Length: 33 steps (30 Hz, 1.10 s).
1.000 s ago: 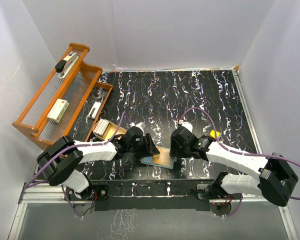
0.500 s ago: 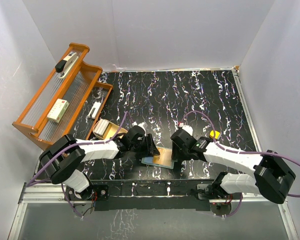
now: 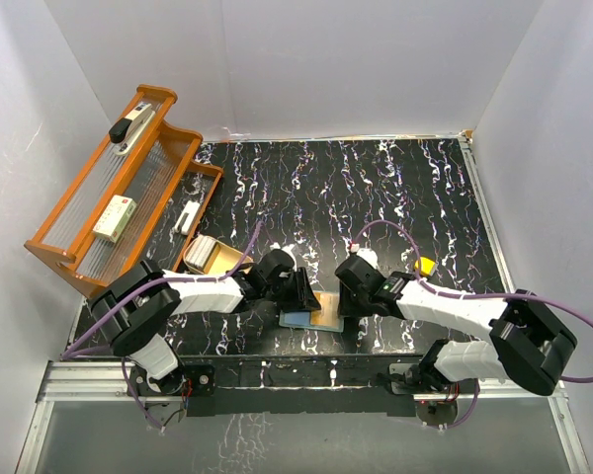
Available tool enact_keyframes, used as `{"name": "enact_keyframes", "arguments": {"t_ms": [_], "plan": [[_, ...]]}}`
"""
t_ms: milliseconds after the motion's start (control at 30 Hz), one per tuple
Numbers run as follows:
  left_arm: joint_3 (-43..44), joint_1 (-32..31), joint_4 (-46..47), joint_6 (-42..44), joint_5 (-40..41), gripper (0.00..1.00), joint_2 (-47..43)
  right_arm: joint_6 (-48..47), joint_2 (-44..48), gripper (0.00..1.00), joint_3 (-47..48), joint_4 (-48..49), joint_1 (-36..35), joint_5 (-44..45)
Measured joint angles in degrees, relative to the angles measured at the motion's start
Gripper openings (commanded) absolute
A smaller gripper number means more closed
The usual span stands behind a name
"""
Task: Put the credit cards into the card holder
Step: Insert the credit card into the card holder.
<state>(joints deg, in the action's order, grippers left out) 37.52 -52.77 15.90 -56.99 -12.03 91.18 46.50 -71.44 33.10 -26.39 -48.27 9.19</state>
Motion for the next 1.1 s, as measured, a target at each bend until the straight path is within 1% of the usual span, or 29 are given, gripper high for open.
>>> {"name": "enact_keyframes", "arguments": {"t_ms": [300, 367, 433, 500, 667, 767, 833, 1033, 1100], "plan": [[1.55, -1.75, 0.39, 0.37, 0.46, 0.31, 2.19, -2.12, -0.61, 0.28, -0.04, 2.05, 0.00, 0.04], [1.64, -1.84, 0.37, 0.48, 0.63, 0.33, 2.21, -2.95, -0.72, 0.27, -0.04, 2.51, 0.00, 0.24], [1.66, -1.88, 0.37, 0.66, 0.72, 0.37, 2.21, -3.23, -0.94, 0.27, 0.00, 2.69, 0.00, 0.50], [1.84, -1.99, 0.35, 0.76, 0.74, 0.39, 2.21, -3.37, -1.07, 0.29, 0.13, 2.69, 0.00, 0.79], [2.82, -2.49, -2.10, 2.03, 2.43, 0.46, 1.14, -3.52, -0.98, 0.37, 0.24, 2.47, 0.00, 2.08], [3.34, -2.54, -5.92, 3.13, 4.28, 0.50, -1.44, -3.76, -0.35, 0.43, 0.59, 0.94, 0.00, 3.04], [3.87, -2.56, -9.01, 3.82, 5.95, 0.52, -3.96, -3.96, 0.28, 0.48, 1.29, -0.33, 0.00, 3.21], [6.36, -2.12, -18.60, 6.29, 11.56, 0.53, -11.26, -3.98, 1.16, 0.61, 4.00, -2.23, 0.00, 3.08], [7.28, -1.51, -22.32, 7.74, 13.27, 0.53, -13.62, -3.91, 1.16, 0.69, 4.61, -2.36, 0.00, 2.82]]}}
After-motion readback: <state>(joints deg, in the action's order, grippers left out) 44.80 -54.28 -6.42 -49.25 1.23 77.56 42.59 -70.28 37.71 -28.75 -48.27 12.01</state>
